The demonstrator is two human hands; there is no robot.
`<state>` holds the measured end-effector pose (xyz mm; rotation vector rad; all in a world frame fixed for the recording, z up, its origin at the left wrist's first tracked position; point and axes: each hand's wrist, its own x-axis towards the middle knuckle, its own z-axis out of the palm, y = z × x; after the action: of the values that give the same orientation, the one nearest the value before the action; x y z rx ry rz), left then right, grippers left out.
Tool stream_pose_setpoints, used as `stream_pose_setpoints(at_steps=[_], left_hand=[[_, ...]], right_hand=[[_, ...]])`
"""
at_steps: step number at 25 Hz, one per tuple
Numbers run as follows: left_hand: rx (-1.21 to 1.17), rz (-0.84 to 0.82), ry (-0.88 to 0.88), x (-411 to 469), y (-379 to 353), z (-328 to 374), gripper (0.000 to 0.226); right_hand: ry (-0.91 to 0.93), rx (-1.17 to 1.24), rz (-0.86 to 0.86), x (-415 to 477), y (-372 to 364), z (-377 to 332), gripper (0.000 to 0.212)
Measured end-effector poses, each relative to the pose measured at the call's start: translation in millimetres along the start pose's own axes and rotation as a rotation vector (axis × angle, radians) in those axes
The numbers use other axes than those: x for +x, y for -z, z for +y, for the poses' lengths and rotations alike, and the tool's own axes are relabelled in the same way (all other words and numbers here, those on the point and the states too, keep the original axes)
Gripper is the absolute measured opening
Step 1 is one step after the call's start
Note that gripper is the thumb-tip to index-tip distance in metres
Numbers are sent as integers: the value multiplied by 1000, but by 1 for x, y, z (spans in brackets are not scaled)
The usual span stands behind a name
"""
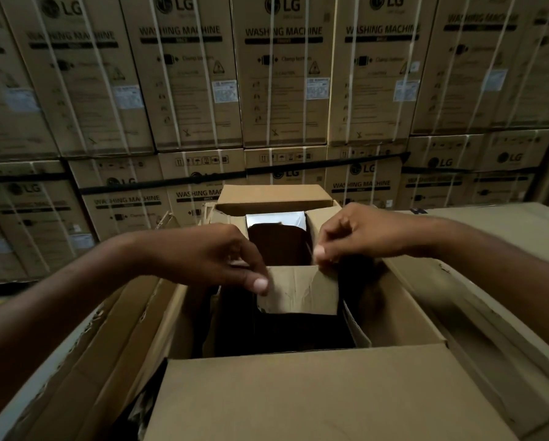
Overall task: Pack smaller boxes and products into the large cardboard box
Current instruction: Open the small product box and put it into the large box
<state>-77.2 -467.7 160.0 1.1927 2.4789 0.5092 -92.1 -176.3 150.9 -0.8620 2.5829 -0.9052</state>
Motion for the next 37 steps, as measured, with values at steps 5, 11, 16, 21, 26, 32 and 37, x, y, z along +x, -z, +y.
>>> stream_pose_setpoints(at_steps=[5, 11, 16, 21, 26, 32, 37], left_hand=[[211, 266, 120, 21, -2, -3, 44], [406, 176, 259, 46, 6, -24, 51], [547, 158, 357, 65, 9, -37, 50], [264, -95, 531, 65, 21, -22, 103], [359, -294, 479, 65, 21, -13, 120], [404, 9, 396, 67, 13, -32, 104], [434, 265, 392, 78, 13, -55, 39]], right_hand=[[-27, -386, 44, 25, -12, -9, 59], [-100, -533, -121, 55, -10, -16, 43], [-163, -518, -36, 77, -1, -7, 64], [-107, -642, 116, 98, -4, 2, 91], [-97, -739, 211, 104, -7, 8, 77], [-167, -353, 93, 95, -6, 25, 60], [-108, -310, 138, 90, -6, 21, 60]])
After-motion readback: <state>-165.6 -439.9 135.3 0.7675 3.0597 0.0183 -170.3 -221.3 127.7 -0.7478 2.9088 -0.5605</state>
